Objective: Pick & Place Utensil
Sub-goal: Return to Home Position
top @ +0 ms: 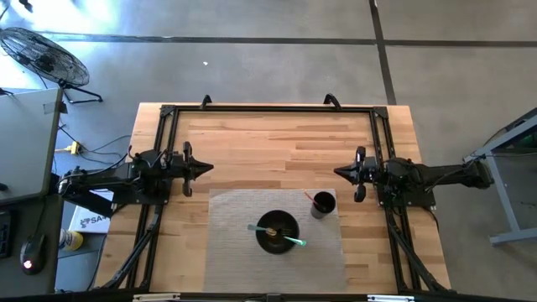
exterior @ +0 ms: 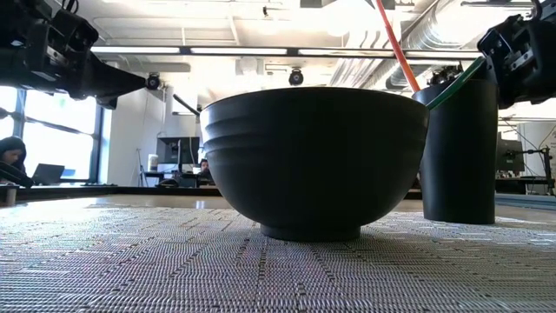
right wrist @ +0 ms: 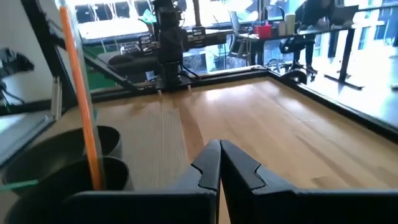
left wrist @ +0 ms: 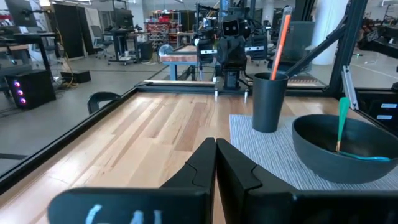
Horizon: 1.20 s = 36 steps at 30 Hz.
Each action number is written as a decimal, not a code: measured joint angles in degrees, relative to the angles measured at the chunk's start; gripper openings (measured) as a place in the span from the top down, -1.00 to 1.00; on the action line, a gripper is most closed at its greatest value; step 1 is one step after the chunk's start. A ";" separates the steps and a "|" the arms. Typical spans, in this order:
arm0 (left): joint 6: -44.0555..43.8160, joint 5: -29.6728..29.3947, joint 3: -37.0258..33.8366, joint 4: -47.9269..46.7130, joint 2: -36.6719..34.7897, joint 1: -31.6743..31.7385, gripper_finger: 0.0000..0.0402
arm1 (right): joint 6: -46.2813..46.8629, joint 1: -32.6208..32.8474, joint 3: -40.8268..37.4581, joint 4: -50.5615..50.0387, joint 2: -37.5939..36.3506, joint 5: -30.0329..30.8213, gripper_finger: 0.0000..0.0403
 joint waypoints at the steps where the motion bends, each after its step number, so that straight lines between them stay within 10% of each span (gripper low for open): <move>1: 0.00 0.00 0.00 0.00 0.00 -0.01 0.96 | -0.76 0.00 0.00 0.00 0.00 0.00 1.00; 36: 0.07 0.13 0.00 0.09 0.00 -0.01 0.96 | -2.05 0.00 0.00 -0.17 0.00 0.06 1.00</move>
